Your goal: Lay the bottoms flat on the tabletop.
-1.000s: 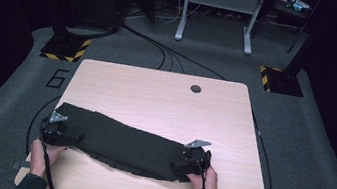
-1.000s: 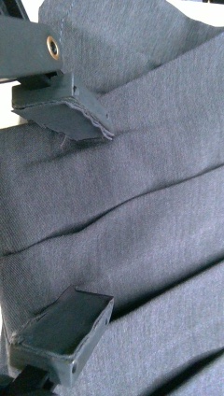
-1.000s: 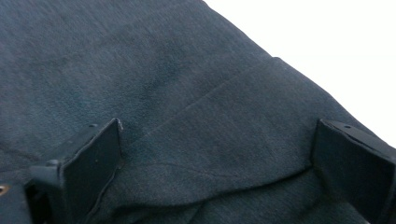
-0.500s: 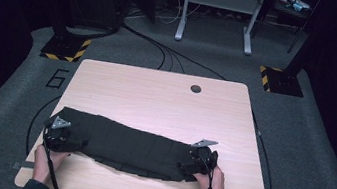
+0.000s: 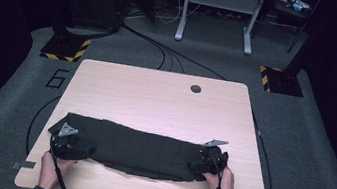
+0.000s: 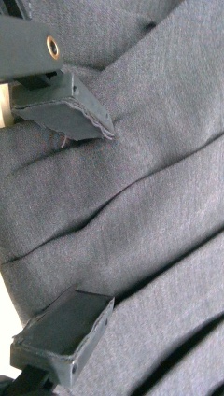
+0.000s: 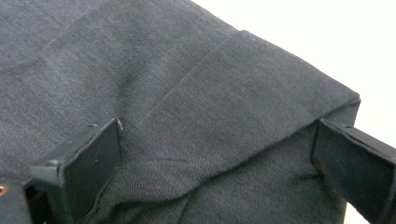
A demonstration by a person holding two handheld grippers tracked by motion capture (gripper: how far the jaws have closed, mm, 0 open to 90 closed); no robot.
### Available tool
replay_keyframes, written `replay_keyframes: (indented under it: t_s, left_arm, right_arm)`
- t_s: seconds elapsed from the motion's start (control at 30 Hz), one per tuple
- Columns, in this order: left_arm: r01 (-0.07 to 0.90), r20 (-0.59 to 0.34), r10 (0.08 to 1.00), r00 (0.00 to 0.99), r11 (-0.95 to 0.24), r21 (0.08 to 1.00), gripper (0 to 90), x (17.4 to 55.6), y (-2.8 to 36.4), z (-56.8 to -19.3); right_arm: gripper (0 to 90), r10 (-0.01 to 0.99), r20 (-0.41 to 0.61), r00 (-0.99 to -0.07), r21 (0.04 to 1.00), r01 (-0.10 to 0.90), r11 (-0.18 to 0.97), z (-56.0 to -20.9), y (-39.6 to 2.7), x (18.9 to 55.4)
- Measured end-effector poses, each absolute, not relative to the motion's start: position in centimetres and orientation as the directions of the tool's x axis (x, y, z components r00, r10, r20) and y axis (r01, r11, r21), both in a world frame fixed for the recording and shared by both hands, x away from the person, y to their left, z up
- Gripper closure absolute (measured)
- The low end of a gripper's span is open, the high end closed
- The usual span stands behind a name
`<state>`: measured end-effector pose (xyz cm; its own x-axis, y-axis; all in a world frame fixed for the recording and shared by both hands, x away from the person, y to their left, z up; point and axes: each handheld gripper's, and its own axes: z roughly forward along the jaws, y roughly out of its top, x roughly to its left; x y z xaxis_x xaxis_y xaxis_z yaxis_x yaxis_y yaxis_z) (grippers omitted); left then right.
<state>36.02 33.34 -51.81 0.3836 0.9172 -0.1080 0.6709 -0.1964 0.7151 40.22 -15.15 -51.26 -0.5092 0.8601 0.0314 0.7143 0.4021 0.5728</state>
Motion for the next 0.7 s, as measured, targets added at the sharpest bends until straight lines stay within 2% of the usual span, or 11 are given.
replay_keyframes:
  t_s: [0.7]
  left_arm:
    - [0.633, -0.107, 0.87, 0.481, -0.26, 0.729, 16.1, 33.5, 29.1, -52.1]
  right_arm:
    - [1.0, 0.908, 0.039, -0.418, 0.563, 0.76, 0.325, -51.2, -19.9, 39.7]
